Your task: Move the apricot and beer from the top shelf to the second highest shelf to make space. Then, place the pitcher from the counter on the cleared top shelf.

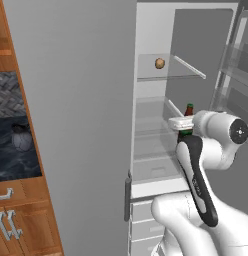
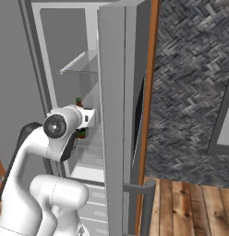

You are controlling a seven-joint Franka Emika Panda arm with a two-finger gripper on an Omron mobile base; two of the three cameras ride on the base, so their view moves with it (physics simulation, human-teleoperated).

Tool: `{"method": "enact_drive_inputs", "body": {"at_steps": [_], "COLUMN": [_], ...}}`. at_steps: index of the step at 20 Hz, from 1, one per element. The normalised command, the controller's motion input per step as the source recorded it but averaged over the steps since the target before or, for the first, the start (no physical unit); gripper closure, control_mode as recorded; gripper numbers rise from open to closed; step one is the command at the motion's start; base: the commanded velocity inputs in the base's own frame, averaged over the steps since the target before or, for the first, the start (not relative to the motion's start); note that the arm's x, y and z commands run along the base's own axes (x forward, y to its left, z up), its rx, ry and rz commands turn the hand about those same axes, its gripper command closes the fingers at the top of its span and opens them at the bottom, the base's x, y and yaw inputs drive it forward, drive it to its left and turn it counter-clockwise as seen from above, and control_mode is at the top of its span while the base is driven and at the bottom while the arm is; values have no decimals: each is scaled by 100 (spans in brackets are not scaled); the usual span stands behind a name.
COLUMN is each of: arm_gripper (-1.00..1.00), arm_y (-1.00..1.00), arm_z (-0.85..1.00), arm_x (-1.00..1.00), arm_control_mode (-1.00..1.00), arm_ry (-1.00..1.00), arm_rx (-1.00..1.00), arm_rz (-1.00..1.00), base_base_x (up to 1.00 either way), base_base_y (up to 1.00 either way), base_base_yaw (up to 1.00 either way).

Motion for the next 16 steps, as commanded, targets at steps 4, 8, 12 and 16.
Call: {"method": "enact_drive_inputs", "body": {"at_steps": [4, 8, 12, 16], "arm_gripper": [100, 100, 100, 100], "arm_y": [0, 0, 0, 0], "arm_z": [0, -4, -3, 0], "arm_x": [49, 42, 40, 37], "arm_control_mode": [-100, -100, -100, -100], "arm_ry": [1, 0, 0, 0], "arm_rx": [0, 0, 0, 0], "arm_rz": [0, 0, 0, -1], "base_base_x": [0, 0, 0, 0], "base_base_y": [0, 0, 0, 0], "base_base_yaw": [0, 0, 0, 0]}}
